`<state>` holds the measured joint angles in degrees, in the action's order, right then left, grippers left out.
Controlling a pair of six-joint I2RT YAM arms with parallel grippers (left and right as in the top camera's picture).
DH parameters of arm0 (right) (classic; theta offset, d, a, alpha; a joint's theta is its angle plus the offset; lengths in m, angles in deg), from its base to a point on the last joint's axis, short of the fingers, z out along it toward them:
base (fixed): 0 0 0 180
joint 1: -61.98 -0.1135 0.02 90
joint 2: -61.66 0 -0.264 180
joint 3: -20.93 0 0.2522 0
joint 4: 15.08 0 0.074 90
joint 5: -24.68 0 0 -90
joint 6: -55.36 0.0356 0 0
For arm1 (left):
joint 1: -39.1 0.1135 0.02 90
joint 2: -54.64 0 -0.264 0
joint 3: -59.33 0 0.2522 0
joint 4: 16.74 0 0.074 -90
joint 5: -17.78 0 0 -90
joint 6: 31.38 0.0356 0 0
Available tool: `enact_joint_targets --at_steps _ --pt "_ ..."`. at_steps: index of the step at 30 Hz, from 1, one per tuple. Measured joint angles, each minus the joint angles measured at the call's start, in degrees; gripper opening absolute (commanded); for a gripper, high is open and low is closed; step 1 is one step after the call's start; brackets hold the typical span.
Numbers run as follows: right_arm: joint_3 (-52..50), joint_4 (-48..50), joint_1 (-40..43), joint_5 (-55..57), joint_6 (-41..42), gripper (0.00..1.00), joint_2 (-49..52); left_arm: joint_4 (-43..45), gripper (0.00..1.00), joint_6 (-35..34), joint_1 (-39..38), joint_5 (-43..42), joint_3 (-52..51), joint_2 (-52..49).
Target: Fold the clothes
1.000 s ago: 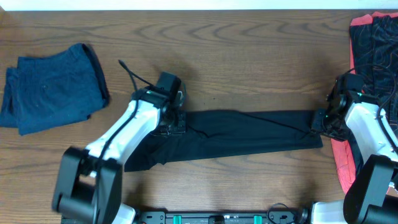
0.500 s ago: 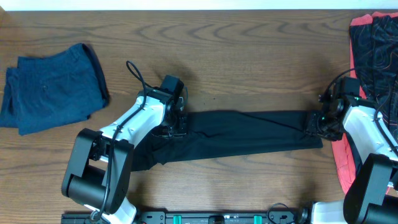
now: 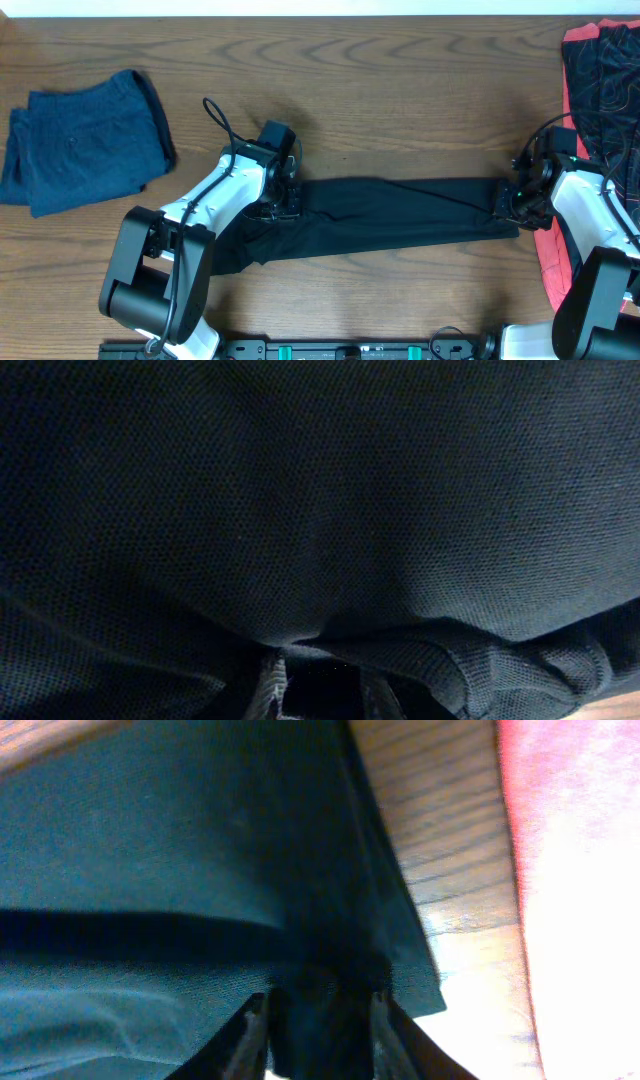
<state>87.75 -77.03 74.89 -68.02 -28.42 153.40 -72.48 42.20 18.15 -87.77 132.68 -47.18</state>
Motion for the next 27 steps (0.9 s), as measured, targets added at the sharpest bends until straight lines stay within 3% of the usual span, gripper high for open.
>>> enact_joint_targets --at_steps 7,9,11,19,27 --pt "0.0 -1.7 0.0 1.4 0.6 0.29 0.0 0.0 0.28 0.0 0.0 0.0 0.0 0.0" --pt "0.0 -1.7 0.0 1.6 0.6 0.19 0.0 0.0 0.28 0.0 0.0 0.0 0.0 0.0" --pt "0.0 -1.7 0.0 1.7 0.9 0.01 0.0 0.0 0.28 0.0 0.0 0.0 0.0 0.0" --pt "0.0 -0.3 0.0 2.0 1.4 0.01 0.0 0.0 0.28 0.0 0.0 0.0 0.0 0.0" --pt "1.7 11.6 0.0 -6.4 2.1 0.01 0.0 0.0 0.28 0.0 0.0 0.0 0.0 0.0"
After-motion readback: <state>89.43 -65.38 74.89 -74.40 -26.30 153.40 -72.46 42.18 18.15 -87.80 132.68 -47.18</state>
